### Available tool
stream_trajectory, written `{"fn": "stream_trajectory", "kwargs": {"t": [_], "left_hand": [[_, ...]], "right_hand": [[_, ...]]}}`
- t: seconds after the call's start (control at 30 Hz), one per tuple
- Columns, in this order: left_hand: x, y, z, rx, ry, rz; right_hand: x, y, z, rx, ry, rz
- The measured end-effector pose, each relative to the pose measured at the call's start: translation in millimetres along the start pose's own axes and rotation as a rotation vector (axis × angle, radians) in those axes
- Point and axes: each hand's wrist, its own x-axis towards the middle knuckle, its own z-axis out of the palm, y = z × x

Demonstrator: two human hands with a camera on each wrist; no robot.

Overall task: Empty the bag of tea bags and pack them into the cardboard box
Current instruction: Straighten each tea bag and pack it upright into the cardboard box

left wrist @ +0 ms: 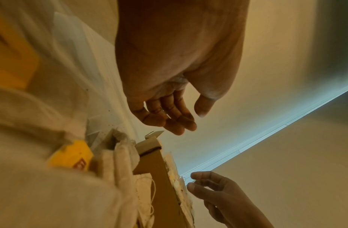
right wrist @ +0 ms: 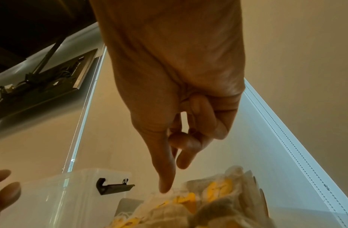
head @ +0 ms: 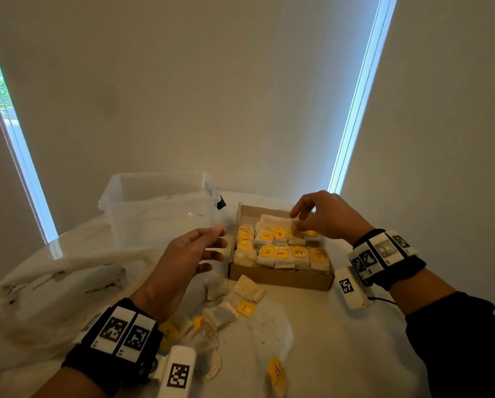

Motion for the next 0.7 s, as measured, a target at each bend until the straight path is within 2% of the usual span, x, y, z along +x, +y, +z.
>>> {"fn": "stream_trajectory", "kwargs": {"t": [0.1,0.17,0.2,0.27,0.4,0.47,0.53,0.63,0.7], "left_hand": [[-2.4,5.4,2.1,-0.008,0.025,-0.021],[-4.0,10.3,3.1,-0.005,0.038,-0.030],[-4.7,13.1,3.4,0.001,0.045,-0.029],[-7.4,21.3,4.7,0.035,0.060,0.001],[-20.0,49.7,6.2,0.200,0.042,0.111],[-30.7,65.8,4.4,0.438,-0.066,0.148],[-44.0,78.9,3.3,0.808,-0.273,0.118],[-61.5,80.4,3.6,1.393,-0.634,-0.072],[-71.0,74.4,5.8,1.609,-0.747,-0.188]], "right_hand": [[-7.1,-10.5,6.1,0.018,0.003,-0.016],[-16.0,-28.4,9.8,0.070,0.040,-0.081],[-22.3,-41.2,11.0,0.102,0.012,-0.119],[-37.8,-68.3,12.6,0.130,-0.154,-0.184],[-66.2,-98.2,21.4,-0.013,-0.517,-0.262],[-72.4,-99.5,26.7,0.014,-0.587,-0.278],[-73.5,-96.1,29.8,0.028,-0.577,-0.289],[-71.3,-88.9,29.7,0.095,-0.485,-0.279],[-74.4,-84.6,25.4,0.112,-0.456,-0.257]]}}
